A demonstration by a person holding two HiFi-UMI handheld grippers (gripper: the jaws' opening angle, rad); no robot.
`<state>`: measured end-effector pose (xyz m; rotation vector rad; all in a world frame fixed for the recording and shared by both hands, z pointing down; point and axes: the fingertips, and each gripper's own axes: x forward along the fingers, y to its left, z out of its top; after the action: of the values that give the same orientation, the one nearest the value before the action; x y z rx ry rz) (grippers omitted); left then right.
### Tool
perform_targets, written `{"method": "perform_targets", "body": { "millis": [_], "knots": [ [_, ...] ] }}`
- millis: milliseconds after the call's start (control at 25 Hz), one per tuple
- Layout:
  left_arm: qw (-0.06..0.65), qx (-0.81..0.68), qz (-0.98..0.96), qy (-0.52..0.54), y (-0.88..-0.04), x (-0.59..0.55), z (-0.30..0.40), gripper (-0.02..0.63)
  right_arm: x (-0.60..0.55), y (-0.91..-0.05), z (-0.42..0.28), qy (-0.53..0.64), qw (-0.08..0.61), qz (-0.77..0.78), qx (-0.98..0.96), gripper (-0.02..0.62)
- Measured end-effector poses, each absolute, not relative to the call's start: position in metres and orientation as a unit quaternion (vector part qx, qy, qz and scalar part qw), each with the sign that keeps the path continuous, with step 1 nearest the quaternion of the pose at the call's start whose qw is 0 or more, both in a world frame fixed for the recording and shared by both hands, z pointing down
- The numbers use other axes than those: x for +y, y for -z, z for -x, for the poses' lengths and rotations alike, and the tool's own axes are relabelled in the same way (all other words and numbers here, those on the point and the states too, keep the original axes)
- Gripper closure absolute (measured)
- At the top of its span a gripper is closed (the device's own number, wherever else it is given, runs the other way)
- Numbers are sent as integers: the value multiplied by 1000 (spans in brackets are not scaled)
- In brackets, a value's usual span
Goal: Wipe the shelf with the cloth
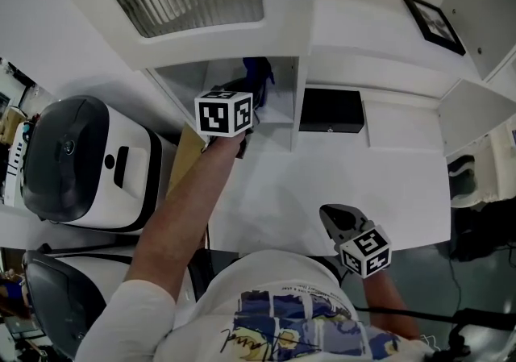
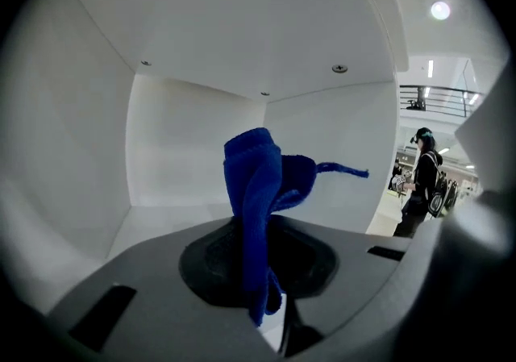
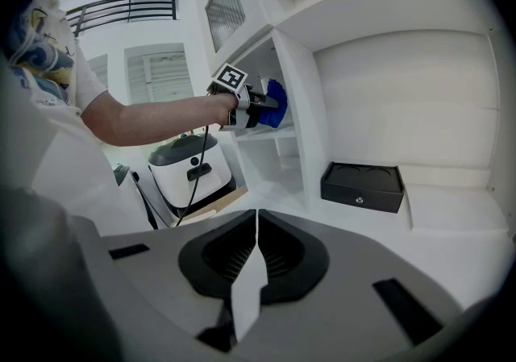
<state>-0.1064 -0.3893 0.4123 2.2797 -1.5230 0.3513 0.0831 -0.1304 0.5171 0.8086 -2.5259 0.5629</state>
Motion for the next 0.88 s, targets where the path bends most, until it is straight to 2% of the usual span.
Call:
{"method": "perform_targets", "body": {
  "millis": [240,440,640,880],
  "knots": [
    [131,-589,-776,-185,-411,-378,166,551,-130,-512,-54,-194,213,-281,-915,565],
    [140,-600,-762,-199,-427,-369,193,551,-124,-514,-33,-192,214,-272,-918,565],
    [163,-586,-769,-198,-439,-369,182,551,-118,-513,-24,-191,210,-271,-920,565],
    [191,-564,-783,-181,-448,-374,148,551,-117,-515,-46,-198,211,-292,-911,565]
  ]
}}
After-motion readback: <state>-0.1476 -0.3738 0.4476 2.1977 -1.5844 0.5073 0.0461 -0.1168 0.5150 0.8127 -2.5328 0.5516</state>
